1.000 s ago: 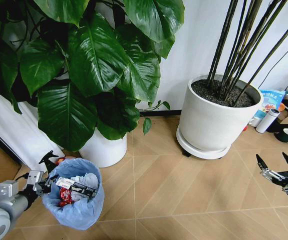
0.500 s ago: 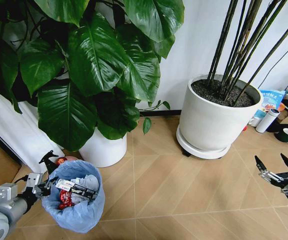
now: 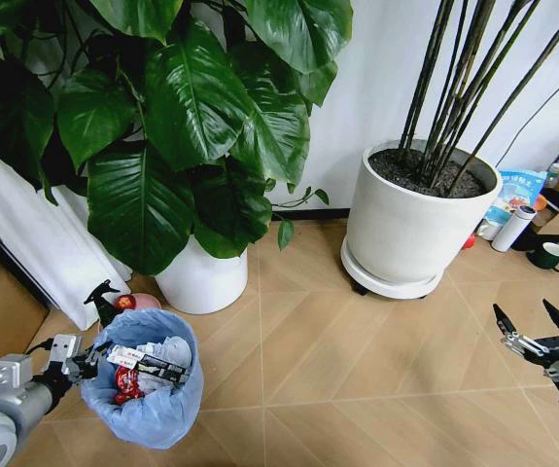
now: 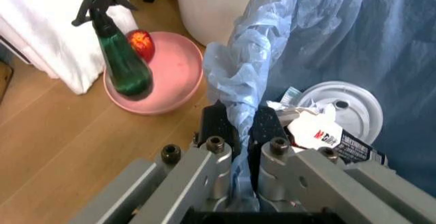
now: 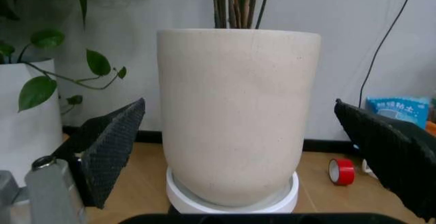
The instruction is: Pick up the trash bin and place the garbage on the floor into it.
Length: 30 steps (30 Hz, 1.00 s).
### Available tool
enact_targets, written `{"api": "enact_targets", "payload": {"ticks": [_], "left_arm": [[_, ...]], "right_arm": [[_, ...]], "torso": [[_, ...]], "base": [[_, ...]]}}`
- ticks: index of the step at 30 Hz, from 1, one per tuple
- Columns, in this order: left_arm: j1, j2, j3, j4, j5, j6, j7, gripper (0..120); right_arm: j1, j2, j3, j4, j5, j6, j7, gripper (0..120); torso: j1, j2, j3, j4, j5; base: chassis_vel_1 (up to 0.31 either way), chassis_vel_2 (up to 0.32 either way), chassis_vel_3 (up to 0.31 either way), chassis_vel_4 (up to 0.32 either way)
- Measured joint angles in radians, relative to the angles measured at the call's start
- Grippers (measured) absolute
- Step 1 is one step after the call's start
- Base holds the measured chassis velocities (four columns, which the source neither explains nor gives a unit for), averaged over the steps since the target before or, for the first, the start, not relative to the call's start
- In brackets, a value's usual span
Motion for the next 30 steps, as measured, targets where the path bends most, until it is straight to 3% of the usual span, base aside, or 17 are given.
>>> {"api": "enact_targets", "payload": {"ticks": [30], "left_arm": [[0.044,0.001,-0.045,-0.015,-0.006,0.0,0.004,0]], "right_arm": [[-0.023,0.02,0.009,0.009,0.012,0.015,-0.021,100]], "torso": [[0.0,0.0,0.0,0.0,0.0001]], "base": [[0.082,-0.081,-0.081,0.078]]}}
